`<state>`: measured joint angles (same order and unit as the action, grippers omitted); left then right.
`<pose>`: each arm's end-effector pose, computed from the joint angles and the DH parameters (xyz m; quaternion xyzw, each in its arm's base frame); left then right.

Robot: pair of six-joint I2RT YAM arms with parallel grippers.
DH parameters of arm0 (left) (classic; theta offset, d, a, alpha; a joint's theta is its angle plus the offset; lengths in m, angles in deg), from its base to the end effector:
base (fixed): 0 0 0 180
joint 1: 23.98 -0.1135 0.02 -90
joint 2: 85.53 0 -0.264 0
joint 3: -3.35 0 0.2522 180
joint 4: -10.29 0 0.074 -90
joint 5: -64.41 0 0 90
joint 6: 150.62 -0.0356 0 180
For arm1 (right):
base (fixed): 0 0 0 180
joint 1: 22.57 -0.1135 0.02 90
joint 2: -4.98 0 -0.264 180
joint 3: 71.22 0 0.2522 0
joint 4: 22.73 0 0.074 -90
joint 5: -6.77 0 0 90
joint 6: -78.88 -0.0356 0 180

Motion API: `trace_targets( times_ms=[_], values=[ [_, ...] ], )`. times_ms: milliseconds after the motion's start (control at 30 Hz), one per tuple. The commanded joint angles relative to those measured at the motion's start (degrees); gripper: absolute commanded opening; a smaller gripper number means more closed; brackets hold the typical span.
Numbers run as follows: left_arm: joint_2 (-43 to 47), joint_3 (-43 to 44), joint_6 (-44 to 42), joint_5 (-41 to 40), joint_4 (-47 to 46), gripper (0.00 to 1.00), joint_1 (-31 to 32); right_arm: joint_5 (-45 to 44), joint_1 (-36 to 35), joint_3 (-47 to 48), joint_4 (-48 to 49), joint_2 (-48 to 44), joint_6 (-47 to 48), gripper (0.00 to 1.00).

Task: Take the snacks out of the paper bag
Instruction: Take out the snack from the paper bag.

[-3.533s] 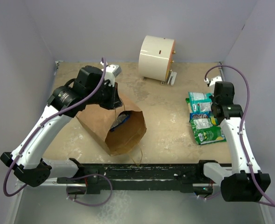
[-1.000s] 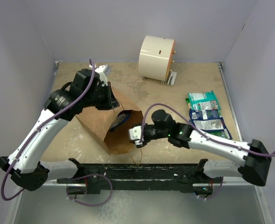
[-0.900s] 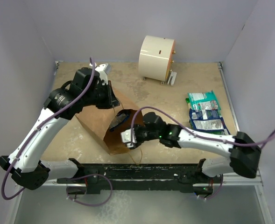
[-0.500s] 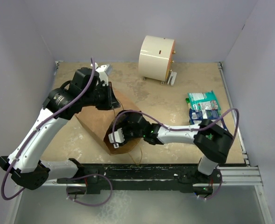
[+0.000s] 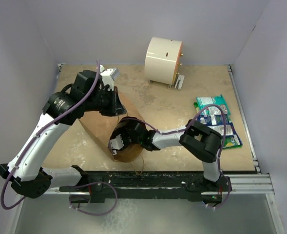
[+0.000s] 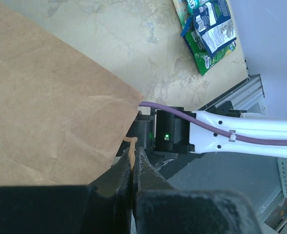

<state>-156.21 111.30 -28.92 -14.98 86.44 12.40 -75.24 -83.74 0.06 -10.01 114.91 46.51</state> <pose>0.1718 -0.1347 0.4469 0.0765 0.8959 -0.3096 0.3093 0.1911 0.3574 0.1564 -0.7467 0.3987 0.0754 0.5271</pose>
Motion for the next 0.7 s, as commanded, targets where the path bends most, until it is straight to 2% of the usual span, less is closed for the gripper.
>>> trace_targets(
  times_ms=[0, 300, 400, 500, 667],
  values=[
    [0.7, 3.0, -2.8, 2.4, -0.3, 0.0, -0.4, -3.7, 0.2, 2.7, 8.0, 1.7, 0.1, 0.56],
    [1.7, 3.6, -4.6, 5.7, -0.3, 0.0, -0.4, -4.9, 2.4, 6.9, 14.4, 7.8, -1.1, 0.55],
    [2.0, 3.5, -4.8, 6.5, -0.1, 0.0, -0.4, -4.7, 3.1, 8.7, 15.1, 9.8, -1.2, 0.51],
    [2.1, 3.8, -4.9, 6.6, 0.6, 0.0, -0.4, -4.4, 3.5, 9.9, 15.4, 10.4, -1.7, 0.43],
    [2.2, 3.9, -4.9, 5.9, 1.0, 0.0, -0.3, -3.1, 3.6, 9.5, 15.3, 8.8, -3.8, 0.18]
  ],
)
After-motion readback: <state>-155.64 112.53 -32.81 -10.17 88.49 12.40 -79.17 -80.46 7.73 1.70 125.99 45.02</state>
